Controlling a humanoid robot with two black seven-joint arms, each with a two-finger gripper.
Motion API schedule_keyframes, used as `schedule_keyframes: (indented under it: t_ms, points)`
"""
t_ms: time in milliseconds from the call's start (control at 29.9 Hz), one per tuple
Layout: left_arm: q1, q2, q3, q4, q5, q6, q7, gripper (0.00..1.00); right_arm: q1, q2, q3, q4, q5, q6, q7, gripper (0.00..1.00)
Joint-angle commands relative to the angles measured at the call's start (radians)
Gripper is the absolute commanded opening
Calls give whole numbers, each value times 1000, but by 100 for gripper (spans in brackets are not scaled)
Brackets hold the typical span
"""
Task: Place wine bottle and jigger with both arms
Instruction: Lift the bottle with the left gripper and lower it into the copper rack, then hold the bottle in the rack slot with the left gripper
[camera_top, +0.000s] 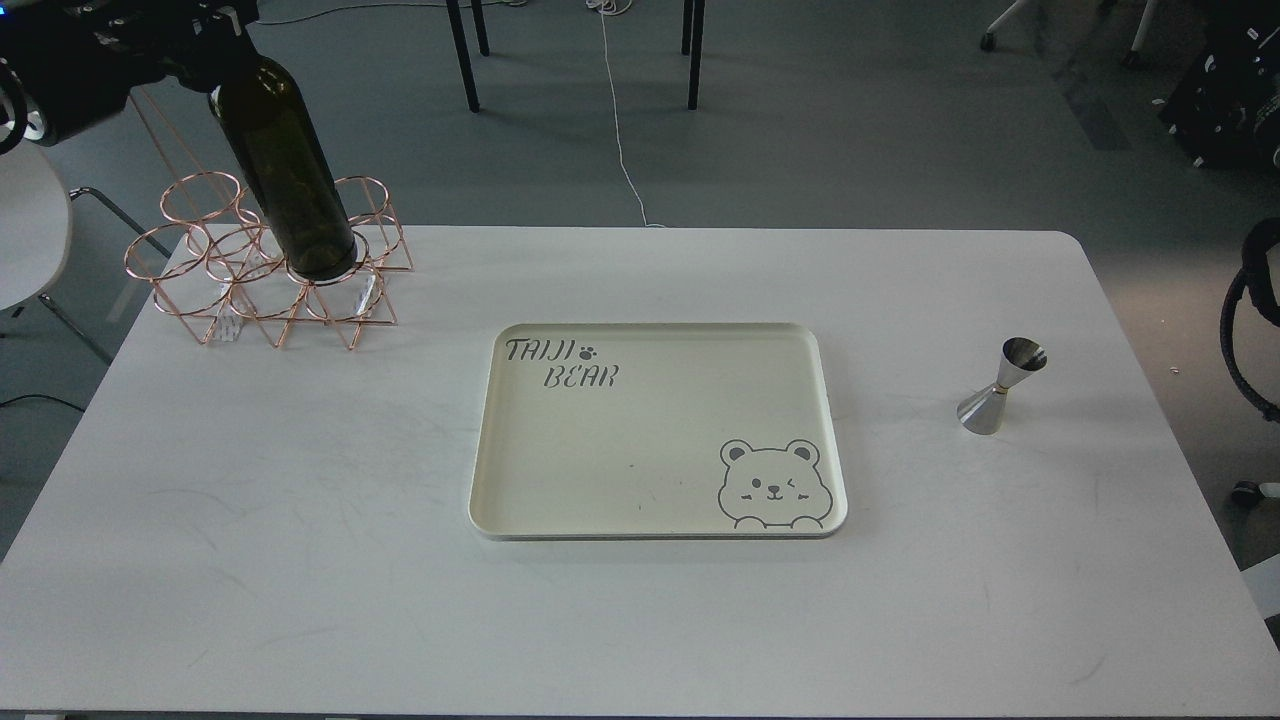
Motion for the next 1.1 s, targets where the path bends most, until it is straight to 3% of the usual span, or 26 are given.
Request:
schedule_keyframes:
  t_ms: [0,234,535,1069]
  points:
    - [5,-3,1,2,0,0,-2,14,0,0,-1,0,0,1,0,98]
    - [9,-24,32,5,-8,0,0,16,0,-2,-1,0,0,1,0,98]
    - [11,-84,67,98,-15,20,-3,23,-1,-5,-3,2,0,6,0,98]
    - [12,-135,75,180,-18,22,-3,50,-1,-8,-4,5,0,9,-1,98]
